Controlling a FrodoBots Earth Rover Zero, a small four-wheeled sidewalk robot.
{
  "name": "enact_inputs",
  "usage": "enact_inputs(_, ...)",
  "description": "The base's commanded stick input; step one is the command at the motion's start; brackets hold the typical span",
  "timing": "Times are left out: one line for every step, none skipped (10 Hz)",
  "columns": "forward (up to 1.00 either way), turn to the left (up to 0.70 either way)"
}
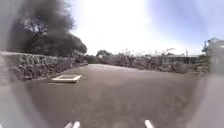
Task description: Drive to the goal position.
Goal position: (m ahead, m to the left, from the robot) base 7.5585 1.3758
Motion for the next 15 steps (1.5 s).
enact_inputs(0.85,0.0)
enact_inputs(0.85,0.0)
enact_inputs(0.85,0.0)
enact_inputs(0.85,0.0)
enact_inputs(0.85,0.0)
enact_inputs(0.85,0.0)
enact_inputs(0.85,0.0)
enact_inputs(0.85,0.0)
enact_inputs(0.85,0.0)
enact_inputs(0.85,0.0)
enact_inputs(0.85,0.0)
enact_inputs(0.85,0.0)
enact_inputs(0.85,0.0)
enact_inputs(0.85,0.0)
enact_inputs(0.85,0.0)
